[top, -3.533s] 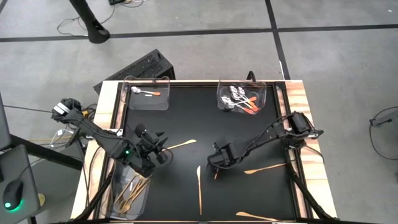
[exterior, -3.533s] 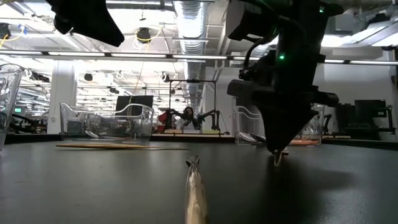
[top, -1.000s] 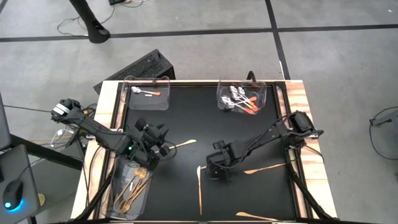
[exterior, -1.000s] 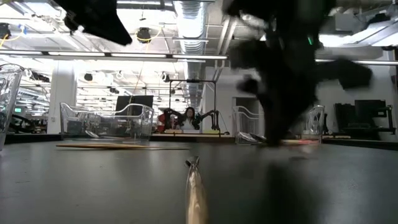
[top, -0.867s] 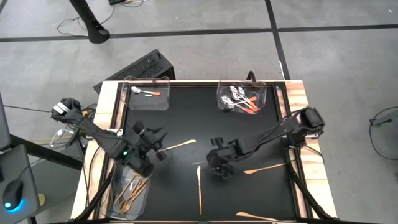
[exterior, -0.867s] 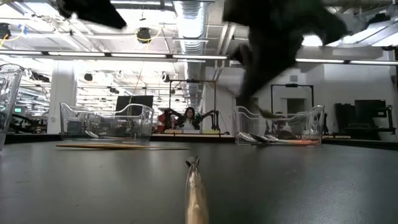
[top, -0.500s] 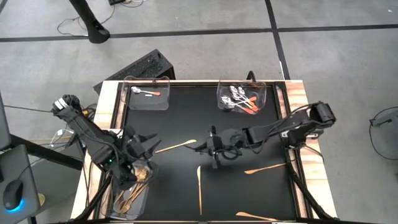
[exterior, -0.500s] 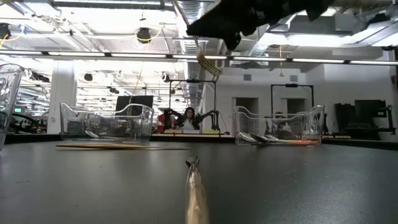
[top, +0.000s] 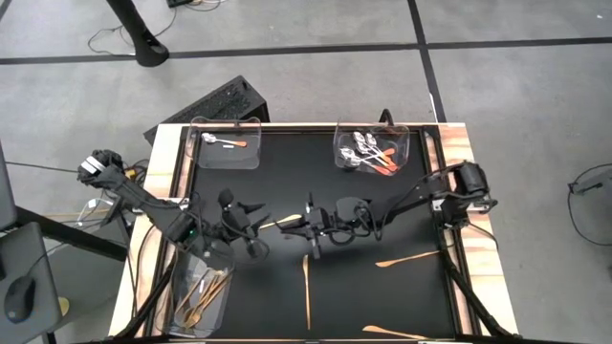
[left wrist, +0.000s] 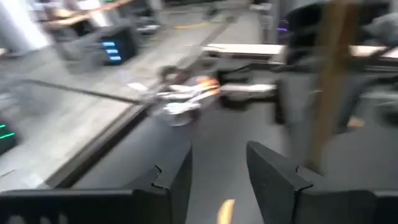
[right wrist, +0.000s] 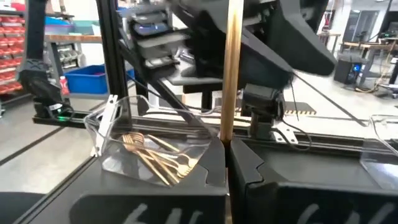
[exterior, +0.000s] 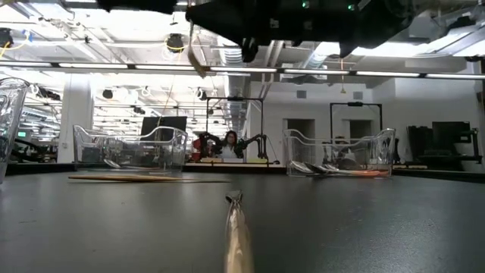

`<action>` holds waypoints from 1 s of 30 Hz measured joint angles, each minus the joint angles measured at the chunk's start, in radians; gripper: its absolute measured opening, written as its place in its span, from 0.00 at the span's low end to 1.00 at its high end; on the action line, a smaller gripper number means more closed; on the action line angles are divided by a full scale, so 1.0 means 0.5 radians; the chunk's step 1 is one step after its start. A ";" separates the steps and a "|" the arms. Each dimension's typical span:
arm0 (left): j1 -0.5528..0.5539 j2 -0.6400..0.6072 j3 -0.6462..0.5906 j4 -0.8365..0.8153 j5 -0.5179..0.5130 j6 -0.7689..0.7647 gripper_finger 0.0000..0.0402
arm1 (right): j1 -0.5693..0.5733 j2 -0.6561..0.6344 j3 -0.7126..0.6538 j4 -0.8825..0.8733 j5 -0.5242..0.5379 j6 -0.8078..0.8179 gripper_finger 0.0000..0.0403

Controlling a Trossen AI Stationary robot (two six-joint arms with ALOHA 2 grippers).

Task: Sort silverware by color (type)
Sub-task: Put the gold fork into the bottom left transparent bin

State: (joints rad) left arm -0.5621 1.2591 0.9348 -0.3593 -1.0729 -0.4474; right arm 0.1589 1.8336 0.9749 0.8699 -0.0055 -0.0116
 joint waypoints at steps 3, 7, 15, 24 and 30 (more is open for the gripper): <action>0.061 0.004 0.000 0.220 0.304 0.243 0.41 | 0.000 0.035 0.035 -0.001 -0.006 -0.036 0.02; 0.105 0.005 0.000 0.390 0.496 0.439 0.49 | 0.008 0.040 0.076 0.006 -0.013 -0.093 0.01; 0.113 0.005 0.000 0.426 0.498 0.539 0.53 | 0.014 0.037 0.083 0.022 0.020 -0.116 0.01; 0.094 -0.072 -0.001 0.208 0.563 0.425 0.53 | 0.002 0.029 0.085 0.017 0.329 -0.146 0.02; 0.118 -0.102 -0.002 0.261 0.586 0.432 0.53 | -0.017 0.029 0.085 0.012 0.270 -0.198 0.02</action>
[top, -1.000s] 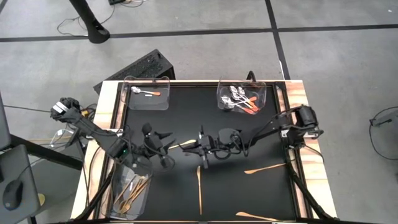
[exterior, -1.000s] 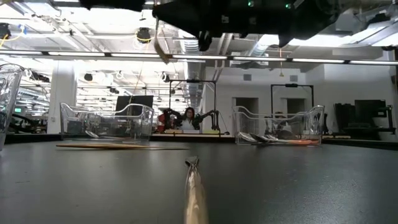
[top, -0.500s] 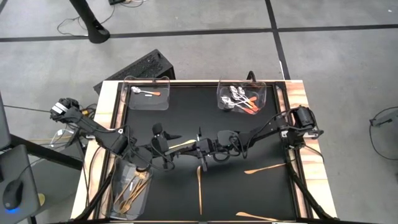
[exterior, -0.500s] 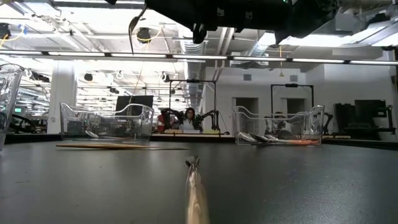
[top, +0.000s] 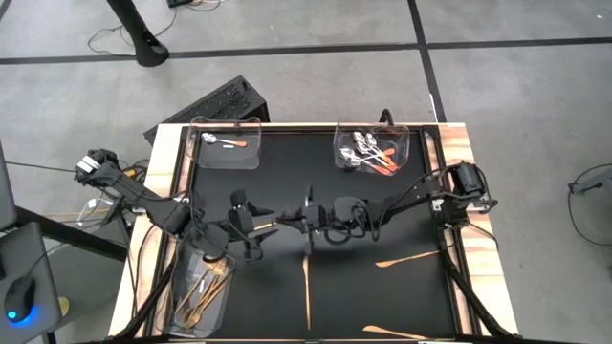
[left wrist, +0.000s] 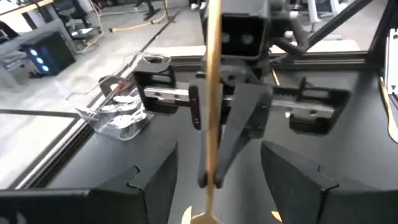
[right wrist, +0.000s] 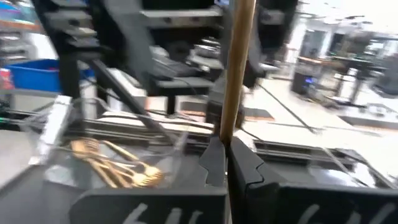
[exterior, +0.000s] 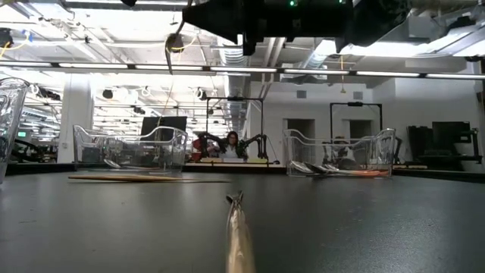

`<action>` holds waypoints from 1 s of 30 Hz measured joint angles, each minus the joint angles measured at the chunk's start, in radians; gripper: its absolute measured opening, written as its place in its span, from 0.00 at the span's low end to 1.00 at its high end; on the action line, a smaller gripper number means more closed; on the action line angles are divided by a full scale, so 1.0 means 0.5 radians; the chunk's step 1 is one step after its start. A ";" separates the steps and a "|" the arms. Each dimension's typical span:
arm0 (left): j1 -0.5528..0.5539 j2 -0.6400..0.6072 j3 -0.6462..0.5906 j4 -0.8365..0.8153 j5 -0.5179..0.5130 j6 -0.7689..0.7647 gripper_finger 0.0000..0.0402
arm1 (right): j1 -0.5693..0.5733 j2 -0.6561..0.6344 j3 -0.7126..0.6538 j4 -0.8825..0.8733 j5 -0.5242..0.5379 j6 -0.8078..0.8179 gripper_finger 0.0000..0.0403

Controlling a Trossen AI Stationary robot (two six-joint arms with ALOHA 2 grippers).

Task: Sort silverware by color (type)
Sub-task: Put the gold fork into the bottom left transparent bin

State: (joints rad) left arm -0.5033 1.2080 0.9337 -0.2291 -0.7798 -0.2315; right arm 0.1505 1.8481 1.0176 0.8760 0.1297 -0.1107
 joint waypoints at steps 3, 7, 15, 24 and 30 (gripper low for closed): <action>0.054 0.000 0.000 0.000 -0.005 -0.031 0.53 | 0.004 0.000 0.000 -0.011 -0.010 -0.006 0.02; 0.130 0.007 0.000 0.020 0.063 -0.024 0.53 | 0.008 0.000 0.000 -0.009 -0.022 -0.037 0.02; 0.240 0.008 0.000 0.039 0.291 -0.013 0.42 | 0.008 0.000 0.000 -0.014 -0.031 -0.043 0.02; 0.257 0.008 0.001 0.040 0.416 0.111 0.05 | 0.008 0.000 0.000 -0.014 -0.030 -0.041 0.03; 0.257 0.008 0.001 0.044 0.379 0.128 0.02 | 0.010 0.000 0.000 -0.011 0.030 -0.031 0.11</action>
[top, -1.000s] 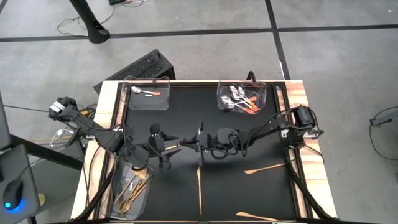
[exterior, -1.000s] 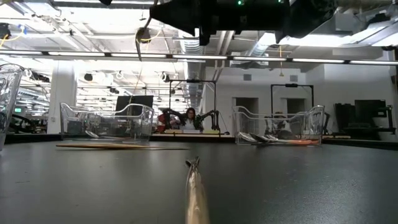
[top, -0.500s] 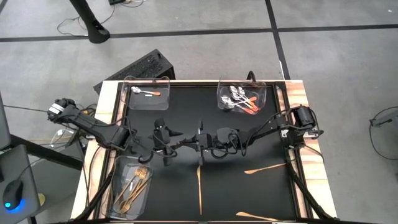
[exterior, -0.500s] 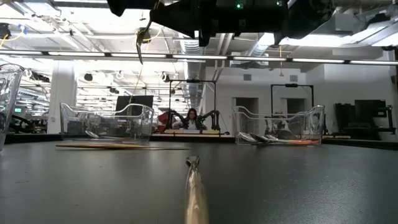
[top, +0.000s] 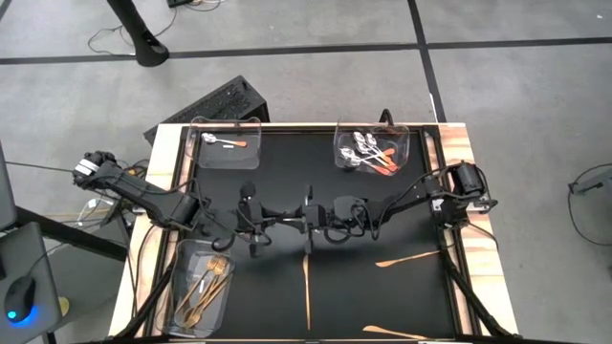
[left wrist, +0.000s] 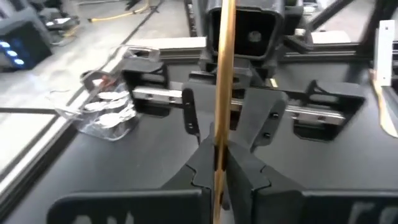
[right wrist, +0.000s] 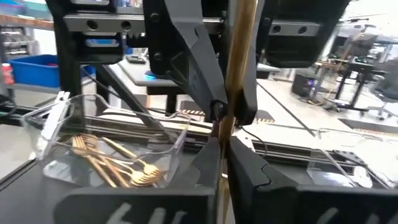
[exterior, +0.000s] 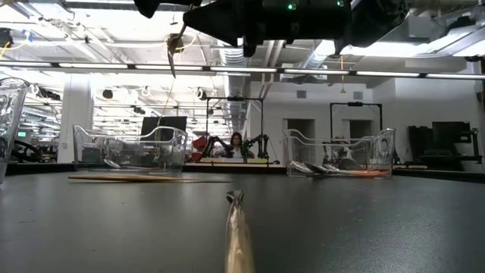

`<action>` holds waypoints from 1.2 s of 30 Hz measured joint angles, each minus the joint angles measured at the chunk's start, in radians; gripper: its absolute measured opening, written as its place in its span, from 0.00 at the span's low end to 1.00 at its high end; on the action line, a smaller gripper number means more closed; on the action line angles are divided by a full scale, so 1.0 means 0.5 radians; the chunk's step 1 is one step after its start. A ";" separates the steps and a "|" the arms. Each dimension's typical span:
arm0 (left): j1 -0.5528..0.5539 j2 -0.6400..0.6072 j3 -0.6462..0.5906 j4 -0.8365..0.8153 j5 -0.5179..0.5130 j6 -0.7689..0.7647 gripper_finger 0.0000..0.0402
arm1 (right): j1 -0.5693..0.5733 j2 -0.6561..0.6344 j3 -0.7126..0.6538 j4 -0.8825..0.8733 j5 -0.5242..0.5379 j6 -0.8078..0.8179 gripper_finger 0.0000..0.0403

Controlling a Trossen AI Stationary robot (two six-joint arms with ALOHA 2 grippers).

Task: Sort silverware by color (type)
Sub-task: Put the gold fork into the bottom left transparent bin

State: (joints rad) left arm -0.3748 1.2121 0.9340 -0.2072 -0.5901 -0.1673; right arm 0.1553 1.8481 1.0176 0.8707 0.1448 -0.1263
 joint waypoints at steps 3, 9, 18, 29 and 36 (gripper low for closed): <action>-0.025 -0.020 0.009 -0.139 -0.090 -0.012 0.01 | 0.015 0.000 0.000 -0.046 0.220 0.053 0.17; -0.151 -0.161 0.272 -1.182 0.002 -0.639 0.01 | 0.049 -0.055 -0.001 -0.320 0.353 0.090 0.27; -0.512 -0.207 0.340 -1.939 0.935 -2.264 0.02 | 0.024 -0.133 -0.005 -0.738 0.438 0.462 0.30; -0.983 -0.176 -0.025 -1.753 0.963 -3.170 0.05 | 0.093 -0.273 -0.003 -1.223 0.503 0.626 0.30; -1.013 -0.134 -0.133 -1.670 1.074 -3.220 0.22 | 0.216 -0.448 -0.003 -1.719 0.603 0.678 0.30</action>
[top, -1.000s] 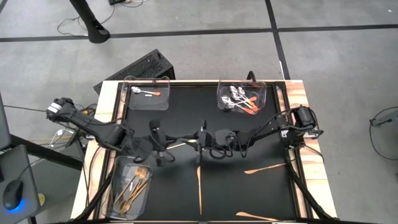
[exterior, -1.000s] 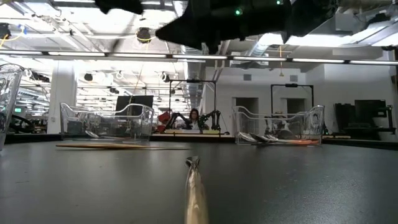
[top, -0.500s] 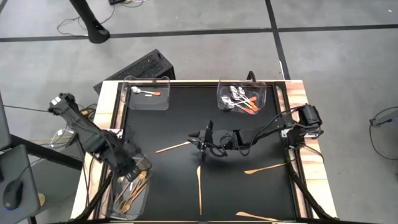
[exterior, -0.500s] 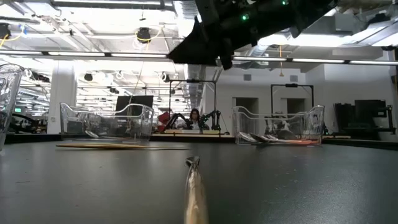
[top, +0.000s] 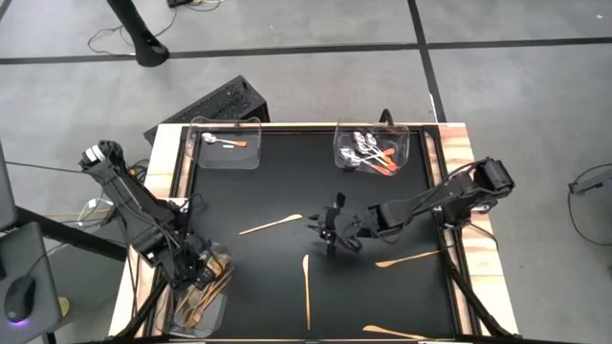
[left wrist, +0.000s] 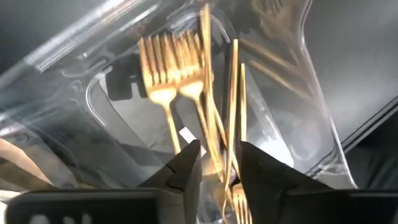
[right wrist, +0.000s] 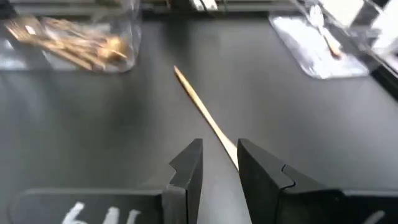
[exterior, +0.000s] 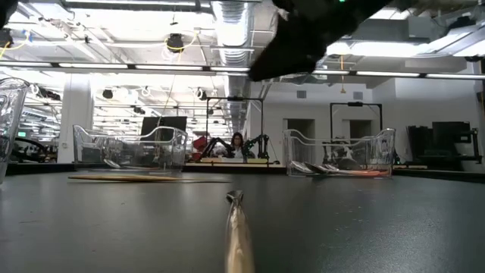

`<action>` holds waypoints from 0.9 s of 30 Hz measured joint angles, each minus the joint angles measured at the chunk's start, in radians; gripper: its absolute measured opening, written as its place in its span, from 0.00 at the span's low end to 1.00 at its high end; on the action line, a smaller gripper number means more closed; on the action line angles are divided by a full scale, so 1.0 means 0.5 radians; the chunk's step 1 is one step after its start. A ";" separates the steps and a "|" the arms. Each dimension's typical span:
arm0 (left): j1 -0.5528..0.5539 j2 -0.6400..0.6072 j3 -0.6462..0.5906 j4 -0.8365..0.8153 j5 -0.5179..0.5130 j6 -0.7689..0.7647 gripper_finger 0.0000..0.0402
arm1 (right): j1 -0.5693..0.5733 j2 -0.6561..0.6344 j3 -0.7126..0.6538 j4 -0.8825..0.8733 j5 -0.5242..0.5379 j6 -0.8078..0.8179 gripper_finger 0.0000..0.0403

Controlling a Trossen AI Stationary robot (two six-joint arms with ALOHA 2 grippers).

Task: Sort silverware by color (type)
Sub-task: Put the gold fork into the bottom left transparent bin, then remove the silver and orange spoon from the top left transparent bin

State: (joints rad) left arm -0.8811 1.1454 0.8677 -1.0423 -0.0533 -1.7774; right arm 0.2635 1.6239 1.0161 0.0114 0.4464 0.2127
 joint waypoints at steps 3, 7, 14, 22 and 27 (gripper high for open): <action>0.012 -0.002 0.000 -0.003 -0.018 -0.014 0.29 | 0.050 -0.051 0.000 -0.278 0.104 0.092 0.30; 0.020 -0.005 0.031 -0.014 -0.123 0.008 0.34 | 0.115 -0.131 0.000 -0.751 0.159 0.308 0.31; 0.020 -0.007 0.188 0.099 -0.850 0.469 0.34 | 0.264 -0.218 0.000 -1.647 0.003 0.850 0.31; 0.187 0.071 0.188 0.502 -1.271 1.243 0.35 | 0.561 -0.169 0.000 -2.274 -0.621 1.222 0.31; 0.283 0.157 0.188 0.633 -1.404 1.500 0.35 | 0.754 -0.103 -0.004 -2.351 -0.706 1.257 0.31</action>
State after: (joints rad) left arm -0.7393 1.2237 0.9615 -0.7258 -0.7551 -1.0275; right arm 0.6403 1.5724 1.0142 -1.1639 0.0932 0.8413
